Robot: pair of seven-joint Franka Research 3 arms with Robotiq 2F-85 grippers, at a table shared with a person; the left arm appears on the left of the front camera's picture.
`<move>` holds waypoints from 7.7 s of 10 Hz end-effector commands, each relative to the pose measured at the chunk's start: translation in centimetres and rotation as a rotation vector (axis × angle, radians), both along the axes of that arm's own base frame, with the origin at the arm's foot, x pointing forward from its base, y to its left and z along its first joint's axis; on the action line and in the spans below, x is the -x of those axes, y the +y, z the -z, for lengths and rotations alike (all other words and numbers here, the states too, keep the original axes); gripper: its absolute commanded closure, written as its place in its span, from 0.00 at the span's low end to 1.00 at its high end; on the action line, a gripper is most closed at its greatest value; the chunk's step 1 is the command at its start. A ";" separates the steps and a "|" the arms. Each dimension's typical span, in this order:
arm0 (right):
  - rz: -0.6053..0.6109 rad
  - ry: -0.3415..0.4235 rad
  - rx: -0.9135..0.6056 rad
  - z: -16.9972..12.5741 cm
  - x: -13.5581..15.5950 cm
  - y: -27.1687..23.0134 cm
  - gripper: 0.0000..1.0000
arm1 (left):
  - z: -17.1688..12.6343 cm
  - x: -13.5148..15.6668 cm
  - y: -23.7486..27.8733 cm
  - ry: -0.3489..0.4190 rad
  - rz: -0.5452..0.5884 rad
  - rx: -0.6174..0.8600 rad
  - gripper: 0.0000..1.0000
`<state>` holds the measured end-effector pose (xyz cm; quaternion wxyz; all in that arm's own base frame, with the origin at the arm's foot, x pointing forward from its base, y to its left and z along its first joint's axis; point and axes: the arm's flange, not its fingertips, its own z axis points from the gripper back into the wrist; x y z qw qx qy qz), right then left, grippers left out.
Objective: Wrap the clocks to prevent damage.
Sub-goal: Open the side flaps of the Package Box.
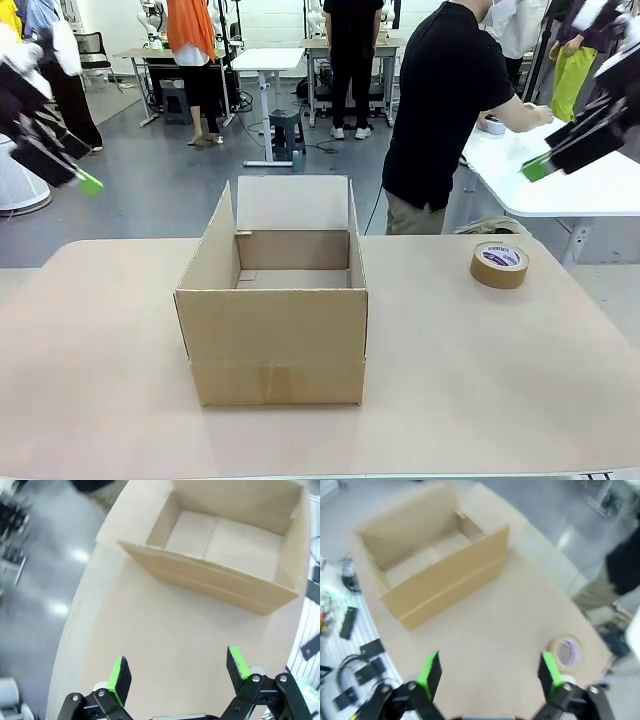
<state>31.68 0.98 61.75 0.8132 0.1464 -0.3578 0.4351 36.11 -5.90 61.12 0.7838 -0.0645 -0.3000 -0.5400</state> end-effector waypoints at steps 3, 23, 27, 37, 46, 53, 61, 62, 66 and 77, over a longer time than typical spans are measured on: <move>-0.144 0.145 -0.201 0.6 -3.9 -7.3 0.00 | -0.5 -2.5 6.8 0.124 0.203 0.158 0.00; -0.231 0.005 -0.315 5.5 -3.4 -10.0 0.00 | 4.0 -1.5 11.6 0.104 0.247 0.451 0.00; -0.231 0.005 -0.315 5.5 -3.4 -10.0 0.00 | 4.0 -1.5 11.6 0.104 0.247 0.451 0.00; -0.267 0.057 -0.258 5.8 -2.8 -9.2 1.00 | 2.8 0.0 11.8 0.117 0.253 0.445 1.00; -0.258 0.068 -0.268 5.8 -2.8 -9.0 1.00 | 2.3 0.1 11.6 0.091 0.248 0.402 1.00; -0.048 0.193 -0.121 0.1 -3.4 -2.5 0.99 | -3.7 -0.9 6.1 0.137 -0.059 0.260 1.00; 0.236 0.583 0.296 -7.5 -4.2 16.8 0.99 | -8.6 -4.1 -10.5 0.631 -0.506 -0.166 1.00; 0.281 0.579 0.334 -6.3 -4.8 18.1 0.99 | -7.8 -4.5 -11.7 0.589 -0.550 -0.205 1.00; 0.289 0.555 0.363 -4.5 -5.5 19.7 0.99 | -6.5 -5.1 -12.7 0.548 -0.540 -0.224 1.00; 0.613 0.644 0.226 1.3 -5.2 29.9 0.99 | -2.4 -4.8 -19.5 0.456 -1.040 -0.056 1.00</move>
